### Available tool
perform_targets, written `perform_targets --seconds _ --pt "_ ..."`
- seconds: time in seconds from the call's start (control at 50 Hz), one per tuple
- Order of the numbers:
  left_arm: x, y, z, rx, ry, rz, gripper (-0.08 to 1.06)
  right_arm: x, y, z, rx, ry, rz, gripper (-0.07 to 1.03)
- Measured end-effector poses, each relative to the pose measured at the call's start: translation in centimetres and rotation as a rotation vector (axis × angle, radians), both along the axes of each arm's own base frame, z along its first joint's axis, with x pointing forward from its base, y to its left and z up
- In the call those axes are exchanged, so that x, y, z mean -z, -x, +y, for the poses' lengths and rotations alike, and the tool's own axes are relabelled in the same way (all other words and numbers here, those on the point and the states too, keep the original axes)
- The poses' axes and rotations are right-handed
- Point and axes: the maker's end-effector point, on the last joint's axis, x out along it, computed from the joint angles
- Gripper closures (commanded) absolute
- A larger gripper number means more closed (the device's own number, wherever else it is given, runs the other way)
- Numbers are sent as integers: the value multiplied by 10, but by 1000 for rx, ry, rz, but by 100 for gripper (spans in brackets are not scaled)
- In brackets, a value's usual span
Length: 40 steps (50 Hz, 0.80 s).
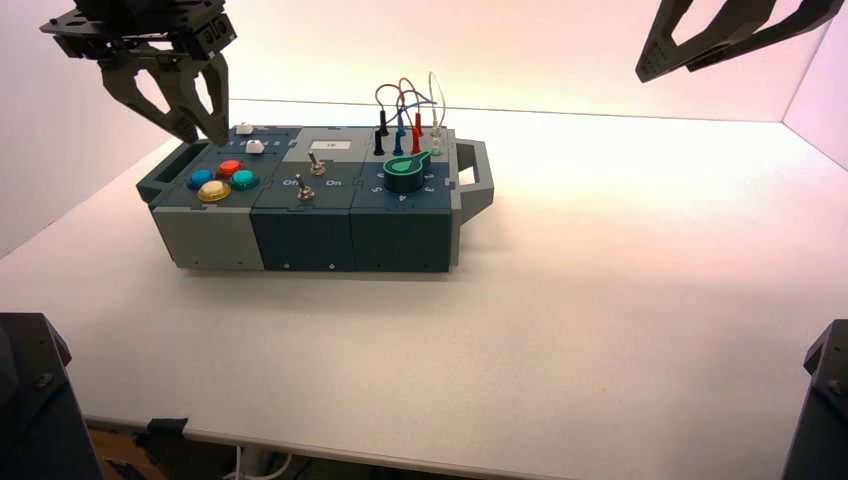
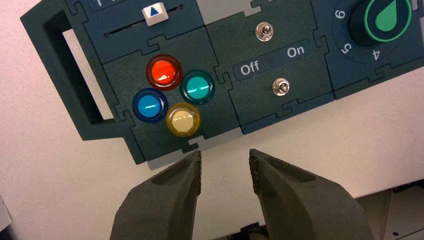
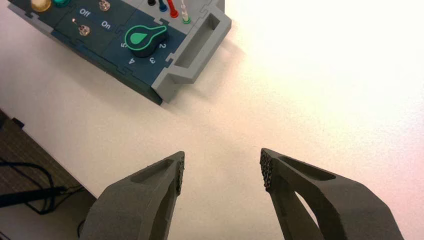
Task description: Move the top slider to position 3.
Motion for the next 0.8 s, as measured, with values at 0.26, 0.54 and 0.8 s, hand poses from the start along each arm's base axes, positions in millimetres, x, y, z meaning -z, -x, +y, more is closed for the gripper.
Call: perform_targets --seconds 0.26,0.54,0.8 --pt "0 0 0 1 -2 3 45 0 1 0 0 -3 -2 18" --pt "0 0 0 1 -1 0 45 0 0 0 0 -1 -3 18" --pt "-12 -23 7 -57 12 -60 57 0 1 0 0 -3 -2 18"
